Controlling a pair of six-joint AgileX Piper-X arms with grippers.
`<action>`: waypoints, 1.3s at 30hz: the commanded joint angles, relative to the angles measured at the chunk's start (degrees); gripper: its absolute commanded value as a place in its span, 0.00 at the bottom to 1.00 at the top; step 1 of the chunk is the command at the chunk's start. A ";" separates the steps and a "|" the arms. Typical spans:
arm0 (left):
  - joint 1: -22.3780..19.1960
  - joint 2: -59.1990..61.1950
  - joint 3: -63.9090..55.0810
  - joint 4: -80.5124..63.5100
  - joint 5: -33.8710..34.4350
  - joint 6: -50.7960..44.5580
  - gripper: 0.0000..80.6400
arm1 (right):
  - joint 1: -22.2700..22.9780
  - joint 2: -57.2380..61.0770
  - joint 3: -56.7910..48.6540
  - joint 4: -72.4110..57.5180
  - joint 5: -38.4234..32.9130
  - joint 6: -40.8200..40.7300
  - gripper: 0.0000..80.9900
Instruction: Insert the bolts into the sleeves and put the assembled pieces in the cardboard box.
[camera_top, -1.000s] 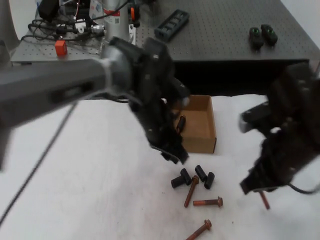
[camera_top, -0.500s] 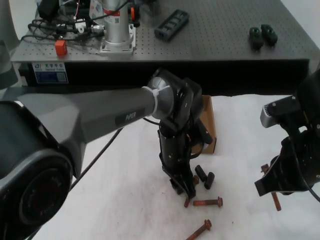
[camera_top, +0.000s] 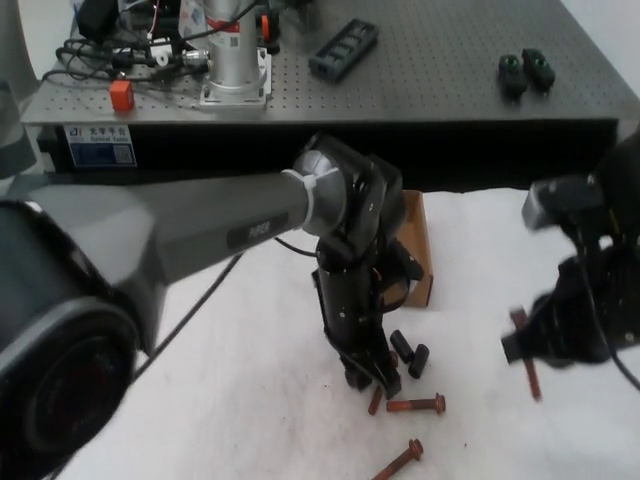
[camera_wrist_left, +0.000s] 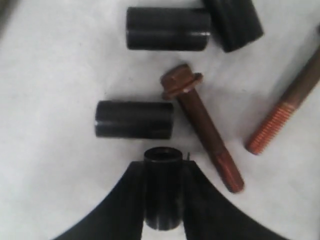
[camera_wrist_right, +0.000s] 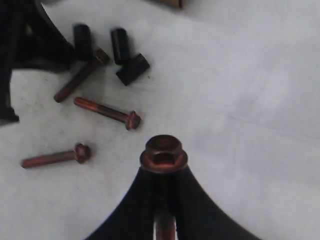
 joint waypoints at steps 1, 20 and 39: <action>1.34 -9.13 5.13 -1.72 6.35 -7.72 0.01 | 0.02 -1.31 -0.27 -3.44 -2.52 1.59 0.02; 2.61 -47.58 61.02 -82.64 34.42 -37.11 0.01 | 10.60 -2.90 12.07 -54.87 -16.37 34.13 0.02; 2.61 -47.57 61.02 -83.00 31.92 -37.21 0.01 | 10.60 -4.47 12.07 -44.71 -20.90 28.75 0.02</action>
